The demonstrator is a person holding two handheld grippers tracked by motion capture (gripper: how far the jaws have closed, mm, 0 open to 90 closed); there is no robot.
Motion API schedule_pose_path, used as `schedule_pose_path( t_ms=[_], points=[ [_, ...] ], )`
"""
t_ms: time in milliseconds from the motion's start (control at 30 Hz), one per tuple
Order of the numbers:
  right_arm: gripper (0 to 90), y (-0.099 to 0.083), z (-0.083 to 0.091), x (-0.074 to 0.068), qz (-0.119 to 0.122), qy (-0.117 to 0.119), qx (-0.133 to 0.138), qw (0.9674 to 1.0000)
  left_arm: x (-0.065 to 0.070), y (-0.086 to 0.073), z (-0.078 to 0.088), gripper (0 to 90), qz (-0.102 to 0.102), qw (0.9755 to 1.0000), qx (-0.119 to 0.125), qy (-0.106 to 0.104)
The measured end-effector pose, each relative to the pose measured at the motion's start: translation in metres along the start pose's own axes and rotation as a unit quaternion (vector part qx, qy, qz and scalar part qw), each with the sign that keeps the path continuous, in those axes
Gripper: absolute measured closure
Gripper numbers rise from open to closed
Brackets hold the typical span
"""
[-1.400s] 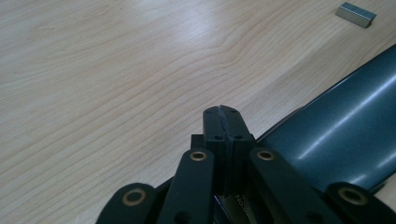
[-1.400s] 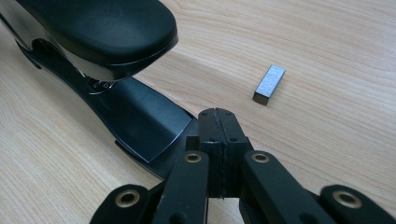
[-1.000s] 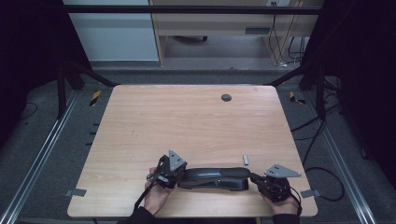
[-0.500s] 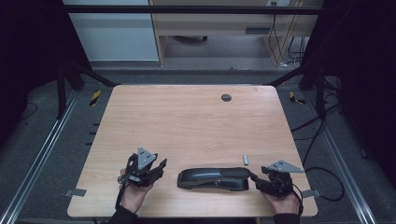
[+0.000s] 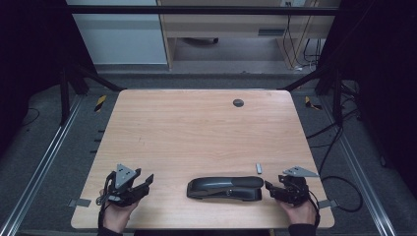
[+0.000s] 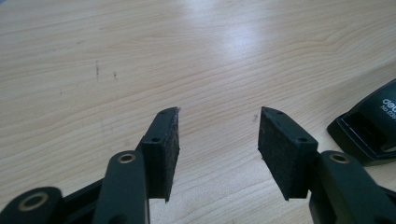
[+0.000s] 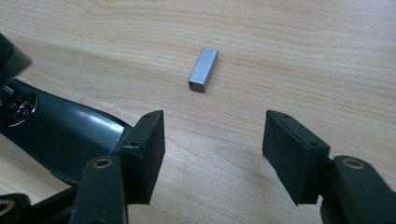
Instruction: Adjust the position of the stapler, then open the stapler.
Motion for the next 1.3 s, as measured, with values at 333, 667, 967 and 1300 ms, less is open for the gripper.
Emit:
schedule_pose_path(
  t_ms=[333,667,967,1300],
  points=[
    [55.7,-0.003,0.012,-0.019,0.057,0.024,0.037,0.9974,0.016,0.002,0.004,43.9,-0.038,0.9991,0.017,-0.008],
    [49.1,-0.004,0.01,-0.019,0.075,0.024,0.043,0.996,0.04,0.015,0.004,40.8,-0.081,0.9962,0.023,-0.021],
    [45.2,-0.004,0.01,-0.017,0.061,0.021,0.042,0.9971,0.06,0.028,0.008,39.8,-0.104,0.9935,0.028,-0.036],
    [44.5,-0.004,0.01,-0.016,0.077,0.017,0.042,0.996,0.083,0.036,0.005,38.7,-0.138,0.989,0.02,-0.049]
  ],
)
Point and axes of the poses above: each handheld gripper's, and its own axes: z roughly backward along the jaws, y roughly out of its top, x roughly to its right, the point moved 10 cm from there along -z, roughly forward along the jaws, and after that the axes turned 13 degrees about z, right-handed, at the moved point
